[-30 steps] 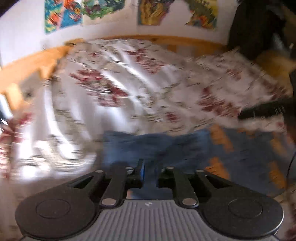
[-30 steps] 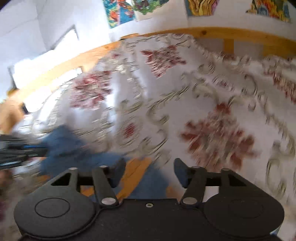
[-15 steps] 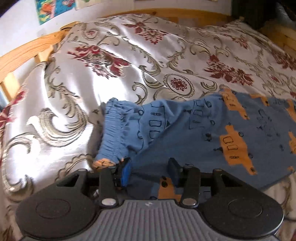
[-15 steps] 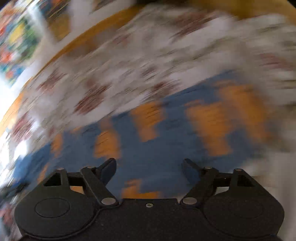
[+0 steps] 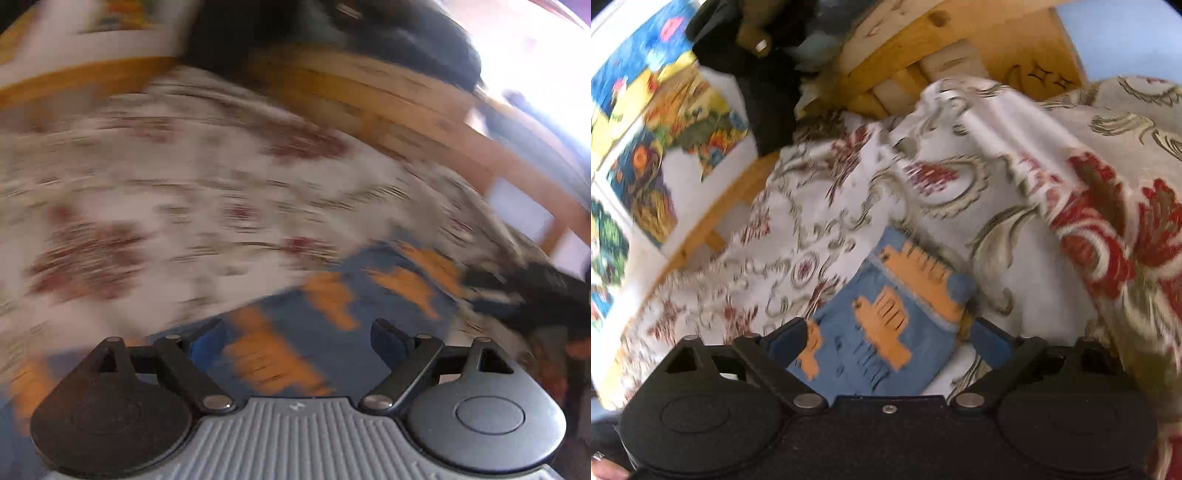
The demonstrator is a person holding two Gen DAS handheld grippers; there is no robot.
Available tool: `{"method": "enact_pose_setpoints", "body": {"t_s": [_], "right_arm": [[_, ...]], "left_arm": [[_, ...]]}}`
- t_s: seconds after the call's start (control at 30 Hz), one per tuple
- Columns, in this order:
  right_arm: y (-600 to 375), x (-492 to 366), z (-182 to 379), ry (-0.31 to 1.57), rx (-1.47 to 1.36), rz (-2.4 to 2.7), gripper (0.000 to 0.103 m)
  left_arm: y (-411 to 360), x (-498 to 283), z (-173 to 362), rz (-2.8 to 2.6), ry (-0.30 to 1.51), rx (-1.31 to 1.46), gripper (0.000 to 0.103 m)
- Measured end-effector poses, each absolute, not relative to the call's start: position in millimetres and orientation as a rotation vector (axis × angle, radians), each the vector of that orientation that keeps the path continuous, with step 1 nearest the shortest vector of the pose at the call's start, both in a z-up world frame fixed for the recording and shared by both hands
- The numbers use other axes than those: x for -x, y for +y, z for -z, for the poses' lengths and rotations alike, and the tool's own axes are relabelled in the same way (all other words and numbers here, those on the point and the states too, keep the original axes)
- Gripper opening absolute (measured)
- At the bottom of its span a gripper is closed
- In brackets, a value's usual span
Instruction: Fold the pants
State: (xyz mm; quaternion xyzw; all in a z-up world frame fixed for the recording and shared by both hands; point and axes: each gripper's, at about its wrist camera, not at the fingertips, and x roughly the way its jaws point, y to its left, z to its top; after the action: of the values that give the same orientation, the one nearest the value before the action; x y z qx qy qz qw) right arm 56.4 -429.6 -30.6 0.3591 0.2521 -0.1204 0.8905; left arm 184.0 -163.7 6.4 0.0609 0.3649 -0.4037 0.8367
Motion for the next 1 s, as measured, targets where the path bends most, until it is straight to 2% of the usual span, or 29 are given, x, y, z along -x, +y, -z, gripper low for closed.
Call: {"method": "enact_pose_setpoints", "body": {"t_s": [0.13, 0.23, 0.37, 0.43, 0.47, 0.67, 0.77, 0.9, 0.97, 1.0], "right_arm": [[-447.5, -53.8, 39.3, 0.526, -0.808, 0.261, 0.076], [-440.9, -60.5, 39.8, 0.573, -0.723, 0.264, 0.074], [-413.1, -78.4, 40.0, 0.671, -0.494, 0.282, 0.075], [-415.8, -78.6, 43.1, 0.662, -0.551, 0.255, 0.084], [-421.9, -78.4, 44.9, 0.647, -0.618, 0.243, 0.085], [-437.0, -72.7, 50.3, 0.625, -0.809, 0.206, 0.080], [-438.5, -76.3, 52.1, 0.639, -0.820, 0.215, 0.077], [-440.3, -84.0, 56.1, 0.610, -0.868, 0.266, 0.077], [-444.1, -79.9, 57.4, 0.585, -0.898, 0.298, 0.063], [-447.4, -76.6, 59.5, 0.583, -0.907, 0.331, 0.038]], "left_arm": [[-210.5, -184.8, 17.6, 0.946, 0.791, -0.245, 0.091], [-233.0, -185.4, 41.1, 0.888, 0.846, -0.390, 0.091], [-228.9, -174.3, 52.9, 0.865, 0.782, -0.466, 0.098], [-218.4, -173.2, 55.3, 0.855, 0.800, -0.432, 0.101], [-213.7, -173.7, 55.6, 0.854, 0.805, -0.419, 0.101], [-210.1, -171.2, 53.9, 0.831, 0.808, -0.407, 0.102], [-210.8, -173.5, 53.0, 0.831, 0.816, -0.402, 0.102], [-209.8, -175.3, 53.5, 0.837, 0.818, -0.391, 0.103], [-209.8, -175.6, 52.8, 0.835, 0.822, -0.388, 0.103], [-209.9, -175.6, 52.3, 0.834, 0.826, -0.386, 0.103]]}}
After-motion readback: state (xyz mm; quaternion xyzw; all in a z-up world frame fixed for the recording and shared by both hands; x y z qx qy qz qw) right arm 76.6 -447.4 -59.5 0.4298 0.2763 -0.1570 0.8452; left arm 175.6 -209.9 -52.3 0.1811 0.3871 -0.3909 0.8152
